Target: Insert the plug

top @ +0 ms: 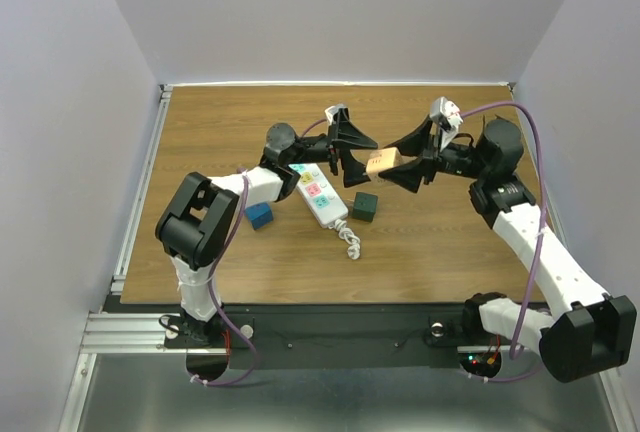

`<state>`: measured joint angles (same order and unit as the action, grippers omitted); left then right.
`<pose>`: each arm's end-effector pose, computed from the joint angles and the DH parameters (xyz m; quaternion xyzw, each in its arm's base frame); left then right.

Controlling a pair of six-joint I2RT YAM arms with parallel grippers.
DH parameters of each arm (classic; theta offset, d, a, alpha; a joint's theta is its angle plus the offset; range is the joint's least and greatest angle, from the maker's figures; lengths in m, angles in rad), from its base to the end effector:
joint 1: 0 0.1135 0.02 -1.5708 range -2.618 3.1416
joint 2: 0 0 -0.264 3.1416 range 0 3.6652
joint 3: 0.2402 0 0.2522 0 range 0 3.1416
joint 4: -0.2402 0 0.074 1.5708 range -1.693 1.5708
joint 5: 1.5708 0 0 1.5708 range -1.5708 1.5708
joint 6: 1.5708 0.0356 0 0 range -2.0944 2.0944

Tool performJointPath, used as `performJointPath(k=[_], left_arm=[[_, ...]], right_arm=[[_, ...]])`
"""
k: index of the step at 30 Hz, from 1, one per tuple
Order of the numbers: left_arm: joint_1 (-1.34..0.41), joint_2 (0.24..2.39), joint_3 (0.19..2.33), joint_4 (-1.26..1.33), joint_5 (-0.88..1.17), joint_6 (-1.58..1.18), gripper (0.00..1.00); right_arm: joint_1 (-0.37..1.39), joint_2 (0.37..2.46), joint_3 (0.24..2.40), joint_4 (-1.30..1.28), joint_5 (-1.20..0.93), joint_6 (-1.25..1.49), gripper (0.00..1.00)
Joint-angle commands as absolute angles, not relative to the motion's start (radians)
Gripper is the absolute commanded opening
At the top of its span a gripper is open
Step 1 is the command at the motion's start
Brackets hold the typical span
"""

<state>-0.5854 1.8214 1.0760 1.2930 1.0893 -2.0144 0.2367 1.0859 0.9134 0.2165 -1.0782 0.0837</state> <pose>0.3021 -0.2382 0.2943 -0.0669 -0.6123 0.7865 0.0448 0.2253 0.0866 0.3681 -0.4152 0.5632 0.4493 0.5555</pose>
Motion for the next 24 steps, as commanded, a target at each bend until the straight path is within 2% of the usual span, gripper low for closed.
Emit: performJointPath(k=[1, 13, 17, 20, 23, 24], left_arm=[[-0.551, 1.835, 1.072, 2.083, 1.092, -2.008, 0.99], [-0.525, 1.91, 1.115, 2.082, 1.1, -1.974, 0.99], [-0.476, 1.882, 1.048, 2.042, 1.127, -1.915, 0.99], [-0.407, 1.827, 0.973, 1.86, 1.147, -1.722, 0.99], [-0.368, 1.737, 0.951, 1.428, 1.135, -1.352, 0.99], [-0.365, 1.711, 0.986, 1.124, 1.103, -1.245, 0.99]], right_arm=[[0.233, 1.101, 0.951, 0.209, -0.973, 0.1, 0.0], [0.233, 1.198, 0.954, 0.183, -0.93, 0.09, 0.0], [0.233, 1.221, 0.973, 0.178, -0.87, 0.124, 0.0], [0.233, 1.242, 0.991, 0.149, -0.836, 0.133, 0.0], [0.239, 1.272, 1.012, 0.124, -0.807, 0.132, 0.0], [0.25, 1.284, 1.02, 0.111, -0.789, 0.13, 0.0]])
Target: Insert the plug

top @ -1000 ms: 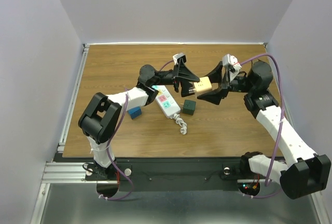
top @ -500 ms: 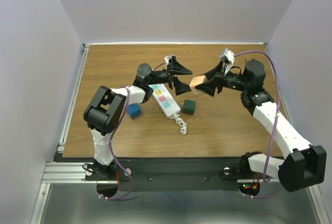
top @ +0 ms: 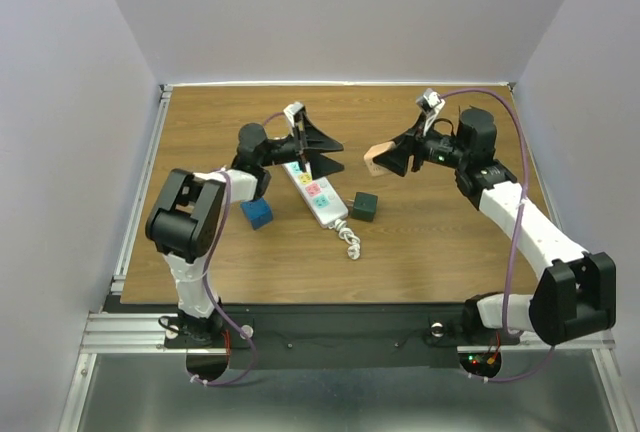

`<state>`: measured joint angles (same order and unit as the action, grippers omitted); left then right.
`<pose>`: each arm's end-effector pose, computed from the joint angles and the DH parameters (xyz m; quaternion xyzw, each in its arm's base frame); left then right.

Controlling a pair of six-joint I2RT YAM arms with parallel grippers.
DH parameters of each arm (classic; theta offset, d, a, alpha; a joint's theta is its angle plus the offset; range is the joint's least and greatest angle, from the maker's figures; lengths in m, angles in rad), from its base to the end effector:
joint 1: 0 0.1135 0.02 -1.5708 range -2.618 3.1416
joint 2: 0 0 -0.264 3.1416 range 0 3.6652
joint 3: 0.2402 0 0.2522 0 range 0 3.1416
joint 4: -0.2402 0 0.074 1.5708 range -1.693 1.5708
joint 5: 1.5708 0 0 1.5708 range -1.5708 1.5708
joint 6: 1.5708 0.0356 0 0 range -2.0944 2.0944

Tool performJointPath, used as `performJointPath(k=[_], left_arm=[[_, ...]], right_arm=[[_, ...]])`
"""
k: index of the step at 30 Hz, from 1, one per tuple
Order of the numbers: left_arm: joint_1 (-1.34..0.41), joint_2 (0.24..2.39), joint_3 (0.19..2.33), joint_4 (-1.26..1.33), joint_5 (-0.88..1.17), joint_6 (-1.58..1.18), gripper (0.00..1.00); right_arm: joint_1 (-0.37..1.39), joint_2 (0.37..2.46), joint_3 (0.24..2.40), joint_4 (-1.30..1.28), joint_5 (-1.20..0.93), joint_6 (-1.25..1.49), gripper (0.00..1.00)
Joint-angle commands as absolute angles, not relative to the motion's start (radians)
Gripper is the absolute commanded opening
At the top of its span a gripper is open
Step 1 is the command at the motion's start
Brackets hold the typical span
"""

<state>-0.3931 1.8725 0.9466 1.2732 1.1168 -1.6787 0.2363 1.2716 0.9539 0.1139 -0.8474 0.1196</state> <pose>0.3368 -0.1743 0.2364 0.0552 0.6499 -0.7524 0.0921 0.2749 0.0936 0.3265 -0.3004 0.6905 0.4156 0.5102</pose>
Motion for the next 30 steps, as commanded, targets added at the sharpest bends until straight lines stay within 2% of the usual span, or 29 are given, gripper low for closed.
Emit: performJointPath(k=[1, 2, 3, 7, 9, 10, 17, 21, 30], left_arm=[[-0.361, 1.662, 1.018, 0.939, 1.022, -0.963, 0.99], [-0.36, 1.643, 1.053, 0.761, 1.022, -0.842, 0.99], [-0.359, 1.629, 1.116, 0.498, 0.909, -0.727, 0.99], [-0.324, 1.592, 1.108, 0.416, 0.798, -0.649, 0.99], [-0.319, 1.588, 1.124, 0.276, 0.622, -0.553, 0.99], [-0.318, 1.588, 1.12, 0.252, 0.544, -0.531, 0.99], [-0.316, 1.638, 1.097, 0.226, 0.379, -0.483, 0.99], [-0.316, 1.673, 1.112, 0.198, 0.312, -0.453, 0.99], [-0.316, 1.776, 1.16, 0.153, 0.224, -0.408, 0.98]], right_arm=[[0.256, 1.29, 1.025, 0.1, -0.784, 0.124, 0.0], [0.262, 1.296, 1.029, 0.1, -0.776, 0.126, 0.0], [0.281, 1.311, 1.041, 0.092, -0.761, 0.124, 0.0], [0.333, 1.365, 1.078, 0.061, -0.707, 0.117, 0.0], [0.376, 1.393, 1.101, 0.028, -0.657, 0.109, 0.0], [0.391, 1.423, 1.129, 0.005, -0.638, 0.103, 0.0], [0.497, 1.546, 1.198, -0.093, -0.485, 0.103, 0.0], [0.575, 1.618, 1.253, -0.144, -0.384, 0.103, 0.0], [0.649, 1.73, 1.351, -0.221, -0.301, 0.138, 0.0]])
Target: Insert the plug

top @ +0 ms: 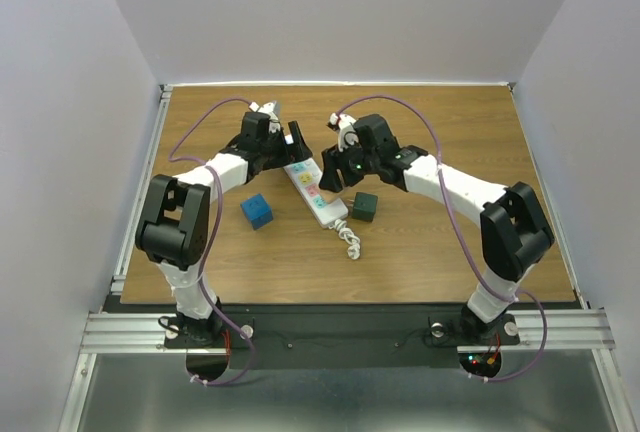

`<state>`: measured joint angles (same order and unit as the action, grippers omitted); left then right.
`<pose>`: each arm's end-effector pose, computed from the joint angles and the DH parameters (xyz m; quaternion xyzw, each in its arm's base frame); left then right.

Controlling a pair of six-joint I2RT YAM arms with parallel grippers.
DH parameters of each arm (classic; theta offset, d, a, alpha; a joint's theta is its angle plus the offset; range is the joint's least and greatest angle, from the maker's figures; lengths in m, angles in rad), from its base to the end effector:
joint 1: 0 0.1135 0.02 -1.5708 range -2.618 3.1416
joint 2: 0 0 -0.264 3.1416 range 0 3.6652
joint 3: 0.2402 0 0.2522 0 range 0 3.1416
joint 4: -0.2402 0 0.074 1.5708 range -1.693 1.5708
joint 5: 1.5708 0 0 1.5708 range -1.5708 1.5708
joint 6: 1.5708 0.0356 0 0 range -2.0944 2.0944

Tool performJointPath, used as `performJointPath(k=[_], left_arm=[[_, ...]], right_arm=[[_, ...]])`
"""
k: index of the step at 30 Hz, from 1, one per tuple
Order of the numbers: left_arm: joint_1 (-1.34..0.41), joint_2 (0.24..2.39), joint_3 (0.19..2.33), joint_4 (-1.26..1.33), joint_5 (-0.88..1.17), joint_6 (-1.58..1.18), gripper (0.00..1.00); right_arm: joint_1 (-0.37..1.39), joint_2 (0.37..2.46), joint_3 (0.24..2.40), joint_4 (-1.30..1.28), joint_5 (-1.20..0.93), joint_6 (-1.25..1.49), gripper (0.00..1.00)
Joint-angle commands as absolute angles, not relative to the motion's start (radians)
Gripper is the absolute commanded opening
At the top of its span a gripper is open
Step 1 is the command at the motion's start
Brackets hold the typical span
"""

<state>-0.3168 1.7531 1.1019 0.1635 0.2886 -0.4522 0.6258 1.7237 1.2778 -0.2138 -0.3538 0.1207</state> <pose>0.3718 -0.1326 0.2217 0.0166 0.8511 -0.3056 0.4266 0.3105 0.2396 0.2571 -0.2959 0.8366 0.3051 0.3456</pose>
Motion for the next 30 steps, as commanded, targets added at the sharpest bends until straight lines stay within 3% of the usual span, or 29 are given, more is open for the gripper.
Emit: performJointPath(k=[1, 30], left_arm=[[-0.316, 1.79, 1.166, 0.153, 0.224, -0.407, 0.98], [-0.316, 1.867, 1.192, 0.117, 0.202, -0.383, 0.88]], right_arm=[[0.653, 1.749, 1.368, -0.228, -0.299, 0.14, 0.0], [0.71, 1.878, 1.456, -0.307, -0.146, 0.189, 0.0]])
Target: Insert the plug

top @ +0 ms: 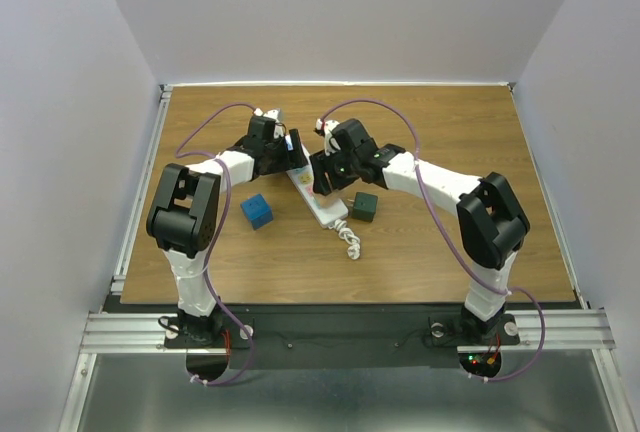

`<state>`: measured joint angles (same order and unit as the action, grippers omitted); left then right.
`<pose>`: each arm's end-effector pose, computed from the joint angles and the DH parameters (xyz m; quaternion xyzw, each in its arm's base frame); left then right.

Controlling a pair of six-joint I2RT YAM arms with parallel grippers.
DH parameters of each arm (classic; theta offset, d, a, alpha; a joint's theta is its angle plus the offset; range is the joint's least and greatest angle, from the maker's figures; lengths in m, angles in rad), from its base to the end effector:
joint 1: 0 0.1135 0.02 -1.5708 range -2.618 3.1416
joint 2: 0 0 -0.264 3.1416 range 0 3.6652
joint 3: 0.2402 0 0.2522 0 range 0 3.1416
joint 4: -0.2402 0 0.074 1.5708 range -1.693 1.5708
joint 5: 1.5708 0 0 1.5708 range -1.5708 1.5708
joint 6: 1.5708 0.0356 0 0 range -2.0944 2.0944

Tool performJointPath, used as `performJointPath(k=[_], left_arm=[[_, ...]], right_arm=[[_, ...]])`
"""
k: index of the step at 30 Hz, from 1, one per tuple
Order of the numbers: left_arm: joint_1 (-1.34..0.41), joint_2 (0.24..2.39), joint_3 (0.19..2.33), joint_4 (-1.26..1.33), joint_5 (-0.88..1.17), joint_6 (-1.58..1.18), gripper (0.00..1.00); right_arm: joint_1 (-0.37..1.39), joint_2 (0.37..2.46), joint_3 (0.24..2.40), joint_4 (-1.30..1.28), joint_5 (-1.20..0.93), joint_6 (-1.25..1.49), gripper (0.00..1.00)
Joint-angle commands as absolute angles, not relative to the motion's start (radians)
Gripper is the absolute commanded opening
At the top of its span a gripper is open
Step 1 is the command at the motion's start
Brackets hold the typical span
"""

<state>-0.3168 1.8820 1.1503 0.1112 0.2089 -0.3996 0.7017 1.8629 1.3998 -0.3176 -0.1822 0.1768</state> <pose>0.3889 -0.1353 0.1825 0.0111 0.8856 -0.2463 0.3936 0.3162 0.2757 0.2338 -0.2723 0.8786 0.2390 0.3112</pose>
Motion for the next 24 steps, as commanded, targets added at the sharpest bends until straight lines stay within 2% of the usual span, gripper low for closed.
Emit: performJointPath(k=[1, 11, 19, 24], left_arm=[[-0.316, 1.865, 1.192, 0.117, 0.204, -0.38, 0.88], [-0.316, 1.847, 1.215, 0.11, 0.183, -0.373, 0.87], [-0.311, 1.848, 1.342, 0.034, 0.087, -0.338, 0.96], [-0.311, 1.89, 1.426, 0.002, 0.028, -0.308, 0.97]], right_arm=[[0.71, 1.881, 1.457, -0.307, -0.141, 0.189, 0.0], [0.71, 1.849, 1.46, -0.314, -0.098, 0.204, 0.0], [0.71, 1.718, 1.473, -0.325, -0.017, 0.213, 0.0], [0.71, 1.637, 1.418, -0.344, 0.038, 0.232, 0.0]])
